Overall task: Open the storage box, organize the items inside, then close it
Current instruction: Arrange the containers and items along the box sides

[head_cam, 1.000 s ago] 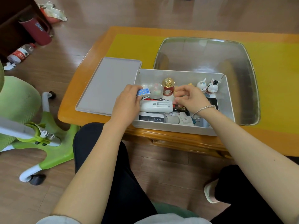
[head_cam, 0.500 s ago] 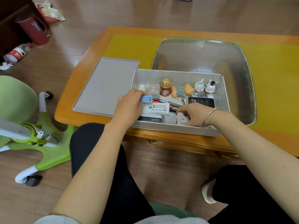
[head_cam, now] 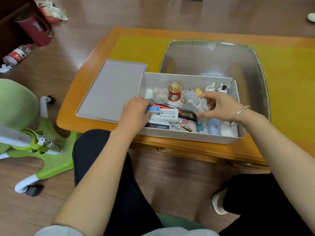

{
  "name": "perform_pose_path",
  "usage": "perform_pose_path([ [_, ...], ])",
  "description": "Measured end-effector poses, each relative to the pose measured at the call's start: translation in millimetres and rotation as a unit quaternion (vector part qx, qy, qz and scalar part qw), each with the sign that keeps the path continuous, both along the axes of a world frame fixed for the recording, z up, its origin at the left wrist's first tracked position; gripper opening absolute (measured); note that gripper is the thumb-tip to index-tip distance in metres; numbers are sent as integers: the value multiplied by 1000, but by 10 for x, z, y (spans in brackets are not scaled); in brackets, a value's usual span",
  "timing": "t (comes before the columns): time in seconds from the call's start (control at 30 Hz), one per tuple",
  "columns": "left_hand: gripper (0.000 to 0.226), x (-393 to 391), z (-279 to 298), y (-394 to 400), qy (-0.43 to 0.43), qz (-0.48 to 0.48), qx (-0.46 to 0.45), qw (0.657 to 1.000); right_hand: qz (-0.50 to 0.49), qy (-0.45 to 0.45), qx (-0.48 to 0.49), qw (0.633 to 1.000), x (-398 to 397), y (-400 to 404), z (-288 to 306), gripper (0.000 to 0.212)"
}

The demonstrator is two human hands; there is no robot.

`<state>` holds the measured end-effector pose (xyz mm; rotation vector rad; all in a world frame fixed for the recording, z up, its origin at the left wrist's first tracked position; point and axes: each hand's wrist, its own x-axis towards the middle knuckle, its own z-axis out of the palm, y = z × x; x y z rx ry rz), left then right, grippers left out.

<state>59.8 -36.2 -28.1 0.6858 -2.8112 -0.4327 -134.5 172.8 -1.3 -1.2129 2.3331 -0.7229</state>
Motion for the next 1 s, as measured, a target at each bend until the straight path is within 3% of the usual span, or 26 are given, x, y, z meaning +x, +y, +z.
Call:
perform_pose_path([
  [0.33, 29, 55, 10, -10, -48, -4, -17, 999, -66, 19, 18, 997, -69, 4, -82, 53],
  [0.63, 33, 115, 103, -47, -62, -15, 43, 997, 21, 50, 83, 995, 90, -98, -142, 59],
  [0.77, 45, 136, 156, -81, -131, -42, 52, 989, 41, 69, 103, 992, 113, -59, -154, 56],
  [1.0, 59, -19, 159, -114, -228, -74, -10, 971, 63, 128, 169, 975, 149, -85, -214, 67],
])
